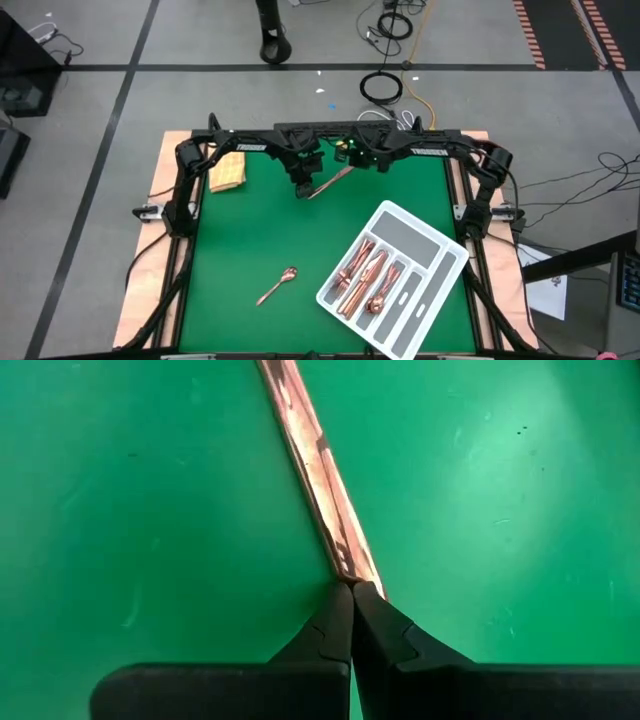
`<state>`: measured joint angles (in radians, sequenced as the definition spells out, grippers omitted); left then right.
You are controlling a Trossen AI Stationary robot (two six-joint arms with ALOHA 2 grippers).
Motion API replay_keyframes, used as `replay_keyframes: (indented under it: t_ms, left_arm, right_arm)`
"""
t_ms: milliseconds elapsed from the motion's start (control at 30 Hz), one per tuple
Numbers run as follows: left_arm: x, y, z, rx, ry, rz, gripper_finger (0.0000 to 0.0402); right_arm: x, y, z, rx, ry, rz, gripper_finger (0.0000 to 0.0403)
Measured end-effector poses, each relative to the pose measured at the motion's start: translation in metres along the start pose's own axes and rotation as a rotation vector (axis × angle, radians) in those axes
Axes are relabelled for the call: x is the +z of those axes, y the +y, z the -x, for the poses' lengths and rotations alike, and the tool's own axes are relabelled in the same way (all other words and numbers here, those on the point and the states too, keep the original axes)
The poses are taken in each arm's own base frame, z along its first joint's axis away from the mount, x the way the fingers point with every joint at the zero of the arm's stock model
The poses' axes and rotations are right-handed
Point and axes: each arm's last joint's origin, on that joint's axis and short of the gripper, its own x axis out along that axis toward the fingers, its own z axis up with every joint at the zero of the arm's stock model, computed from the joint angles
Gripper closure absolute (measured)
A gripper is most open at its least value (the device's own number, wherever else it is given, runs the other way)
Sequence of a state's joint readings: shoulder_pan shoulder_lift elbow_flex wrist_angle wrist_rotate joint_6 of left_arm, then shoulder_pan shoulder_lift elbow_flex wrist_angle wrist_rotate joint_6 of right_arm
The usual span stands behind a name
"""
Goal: Sort silverware
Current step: Put the bronze knife into the silverware tray
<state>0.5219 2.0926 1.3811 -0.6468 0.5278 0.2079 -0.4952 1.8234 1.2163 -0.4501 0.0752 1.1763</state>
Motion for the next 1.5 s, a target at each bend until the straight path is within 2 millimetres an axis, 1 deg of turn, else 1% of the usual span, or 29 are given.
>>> replay_keyframes:
  t_ms: [67,100,167,200,267,367,467,533,633,733,833,967,1067,1133,1200,1267,1500]
  left_arm:
    - [0.000,0.000,0.000,0.001,0.001,0.000,0.0401]
    - [0.000,-0.001,0.000,0.007,0.002,0.004,0.0402]
    - [0.000,-0.002,-0.001,0.015,0.006,0.006,0.0401]
    - [0.000,-0.003,-0.001,0.018,0.008,0.005,0.0402]
    - [0.000,-0.003,-0.001,0.020,0.013,0.004,0.0402]
    - [-0.001,-0.006,-0.003,0.041,0.027,-0.018,0.0402]
    - [-0.006,-0.009,-0.009,0.018,0.042,-0.022,0.0402]
    - [-0.012,-0.014,-0.017,-0.006,0.056,-0.031,0.0402]
    - [-0.019,-0.024,-0.028,0.006,0.071,-0.063,0.0402]
    - [-0.023,-0.028,-0.034,-0.002,0.064,-0.066,0.0402]
    - [-0.023,-0.031,-0.036,0.003,0.065,-0.070,0.0402]
    - [-0.023,-0.032,-0.037,-0.002,0.061,-0.053,0.0402]
    - [-0.023,-0.032,-0.037,-0.005,0.064,-0.048,0.0402]
    - [-0.023,-0.032,-0.036,-0.007,0.068,-0.045,0.0402]
    - [-0.024,-0.033,-0.037,-0.011,0.074,-0.043,0.0402]
    - [-0.024,-0.035,-0.038,0.001,0.081,-0.053,0.0402]
    - [-0.025,-0.044,-0.042,0.014,0.109,-0.164,0.0402]
  right_arm:
    - [0.000,0.002,0.009,0.020,-0.005,0.036,0.0403]
    - [0.000,0.003,0.014,0.030,-0.007,0.081,0.0403]
    - [0.003,0.005,0.024,0.072,-0.003,0.241,0.0403]
    - [0.005,0.006,0.030,0.092,0.016,0.347,0.0401]
    - [0.009,0.003,0.043,0.064,0.073,0.533,0.0391]
    - [0.014,-0.006,0.056,-0.066,0.179,0.701,0.0356]
    - [0.020,-0.010,0.066,-0.141,0.244,0.845,0.0302]
    - [0.022,-0.012,0.067,-0.189,0.246,0.946,0.0265]
    - [0.022,-0.012,0.066,-0.186,0.245,1.066,0.0221]
    - [0.022,-0.011,0.065,-0.178,0.245,1.161,0.0200]
    - [0.015,-0.006,0.061,-0.148,0.263,1.260,0.0196]
    - [-0.003,0.004,0.047,-0.107,0.271,1.345,0.0198]
    - [-0.012,0.010,0.036,-0.098,0.267,1.347,0.0198]
    - [-0.015,0.012,0.030,-0.089,0.257,1.352,0.0199]
    - [-0.015,0.014,0.025,-0.085,0.247,1.352,0.0199]
    - [-0.010,0.015,0.024,-0.071,0.216,1.342,0.0199]
    - [0.004,0.019,0.032,-0.073,0.211,1.374,0.0185]
